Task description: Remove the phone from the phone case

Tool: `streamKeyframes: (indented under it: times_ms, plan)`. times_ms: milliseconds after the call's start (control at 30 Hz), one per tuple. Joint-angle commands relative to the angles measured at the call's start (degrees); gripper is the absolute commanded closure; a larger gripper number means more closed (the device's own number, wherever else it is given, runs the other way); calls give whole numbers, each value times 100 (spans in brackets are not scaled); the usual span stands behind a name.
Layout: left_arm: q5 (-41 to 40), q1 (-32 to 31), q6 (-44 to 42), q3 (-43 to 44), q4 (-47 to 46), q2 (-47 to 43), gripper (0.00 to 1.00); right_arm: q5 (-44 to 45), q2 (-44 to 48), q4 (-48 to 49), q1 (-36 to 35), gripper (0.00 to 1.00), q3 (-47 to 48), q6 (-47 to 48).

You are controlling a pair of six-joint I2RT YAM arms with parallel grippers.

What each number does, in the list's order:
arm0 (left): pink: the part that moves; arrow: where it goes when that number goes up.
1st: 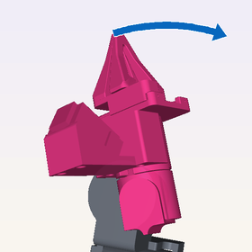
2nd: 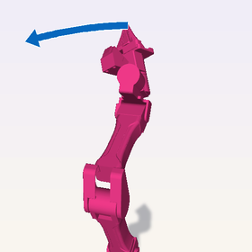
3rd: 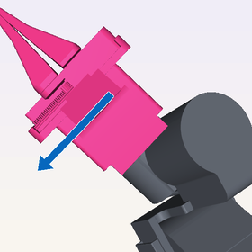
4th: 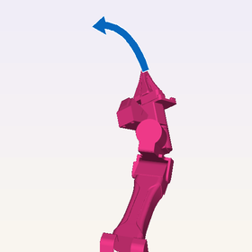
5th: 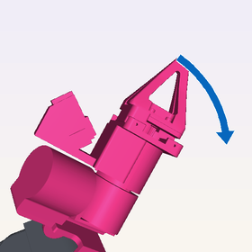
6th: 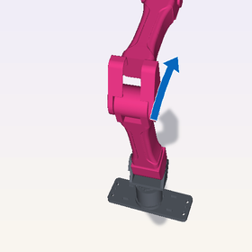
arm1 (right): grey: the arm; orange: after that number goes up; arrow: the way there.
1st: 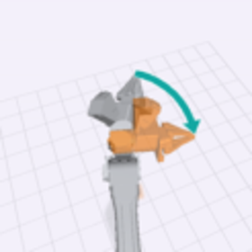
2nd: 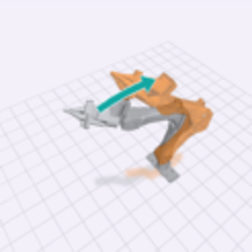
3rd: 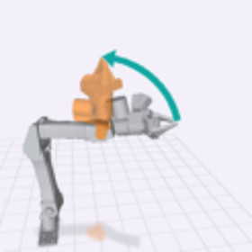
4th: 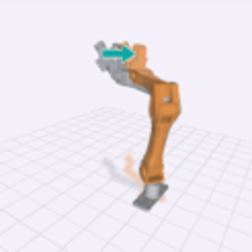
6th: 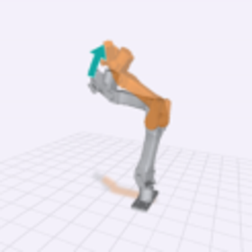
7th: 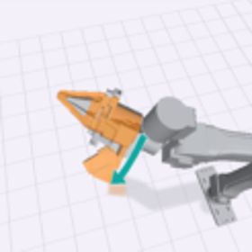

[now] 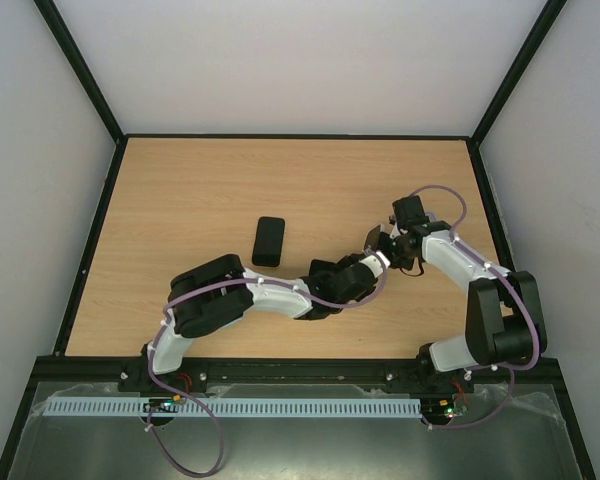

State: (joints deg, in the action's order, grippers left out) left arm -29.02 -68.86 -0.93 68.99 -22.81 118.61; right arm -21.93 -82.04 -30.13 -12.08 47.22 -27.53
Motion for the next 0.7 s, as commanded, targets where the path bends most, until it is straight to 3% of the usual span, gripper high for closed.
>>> streamKeyframes:
  times_ms: [0, 233, 400, 667]
  plan:
    - [-584, 35, -335, -107, 100, 232, 61, -144, 298, -164, -6, 98, 189, 106]
    - [-566, 147, -307, -116, -101, 107, 84, -128, 391, -179, -3, 98, 235, 192]
    - [-498, 300, -90, -362, -279, -320, 95, 122, 555, -170, -4, 98, 286, 389]
    - [119, 761, 883, -1116, -667, -1758, 97, 1026, 907, 252, 0, 98, 244, 941]
